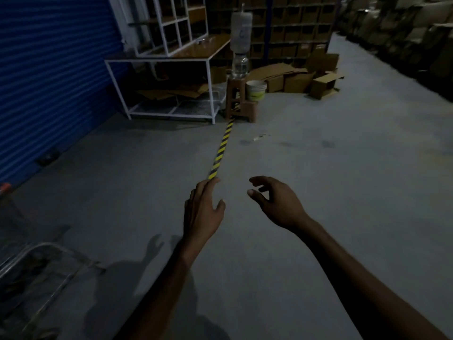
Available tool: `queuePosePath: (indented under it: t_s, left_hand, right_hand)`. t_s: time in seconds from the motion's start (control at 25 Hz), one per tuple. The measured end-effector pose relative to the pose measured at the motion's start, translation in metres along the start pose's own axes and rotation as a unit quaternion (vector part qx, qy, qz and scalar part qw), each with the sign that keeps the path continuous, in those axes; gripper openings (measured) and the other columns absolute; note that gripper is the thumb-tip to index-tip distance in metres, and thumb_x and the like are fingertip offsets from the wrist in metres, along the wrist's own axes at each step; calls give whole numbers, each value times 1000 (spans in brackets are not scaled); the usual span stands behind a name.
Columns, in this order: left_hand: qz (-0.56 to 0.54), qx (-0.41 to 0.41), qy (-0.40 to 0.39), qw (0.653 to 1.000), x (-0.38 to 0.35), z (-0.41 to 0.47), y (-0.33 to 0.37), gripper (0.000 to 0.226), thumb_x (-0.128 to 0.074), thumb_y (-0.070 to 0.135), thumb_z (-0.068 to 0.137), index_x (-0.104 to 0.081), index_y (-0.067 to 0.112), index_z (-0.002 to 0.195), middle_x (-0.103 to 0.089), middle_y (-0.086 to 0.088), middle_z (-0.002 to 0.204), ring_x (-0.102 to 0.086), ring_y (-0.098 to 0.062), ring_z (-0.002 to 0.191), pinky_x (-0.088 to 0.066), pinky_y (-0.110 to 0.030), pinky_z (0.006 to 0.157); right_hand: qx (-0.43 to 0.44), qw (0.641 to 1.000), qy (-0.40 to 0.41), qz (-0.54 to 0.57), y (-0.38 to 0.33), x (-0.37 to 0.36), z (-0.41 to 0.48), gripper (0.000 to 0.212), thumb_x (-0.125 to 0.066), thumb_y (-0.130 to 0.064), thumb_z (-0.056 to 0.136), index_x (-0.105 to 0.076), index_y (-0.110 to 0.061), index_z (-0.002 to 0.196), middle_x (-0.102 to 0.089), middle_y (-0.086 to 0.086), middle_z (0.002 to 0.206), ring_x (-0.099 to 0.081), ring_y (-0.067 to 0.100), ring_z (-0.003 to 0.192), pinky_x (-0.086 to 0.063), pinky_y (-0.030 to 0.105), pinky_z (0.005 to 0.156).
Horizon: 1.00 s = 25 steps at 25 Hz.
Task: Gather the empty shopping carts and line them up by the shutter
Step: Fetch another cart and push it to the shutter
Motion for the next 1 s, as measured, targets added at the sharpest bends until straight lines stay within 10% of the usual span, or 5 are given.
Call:
queuePosePath:
  t_s: [1.0]
  left_hand:
    - [-137, -329, -197, 914, -340, 14, 460, 56, -63, 31, 96, -42, 40, 147, -41, 16, 149, -43, -11, 134, -44, -40, 106]
  right_hand:
    - [-249, 927, 265, -92, 325, 359, -204, 52, -50, -71, 96, -57, -38, 135, -64, -20, 128, -58, -4, 107, -46, 23, 85]
Point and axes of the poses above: each hand's wrist, its own z-axis towards the middle knuckle, its own x-axis out of the back of the hand, y = z × x, the point moved 3 cm from there along z, towards the middle knuckle
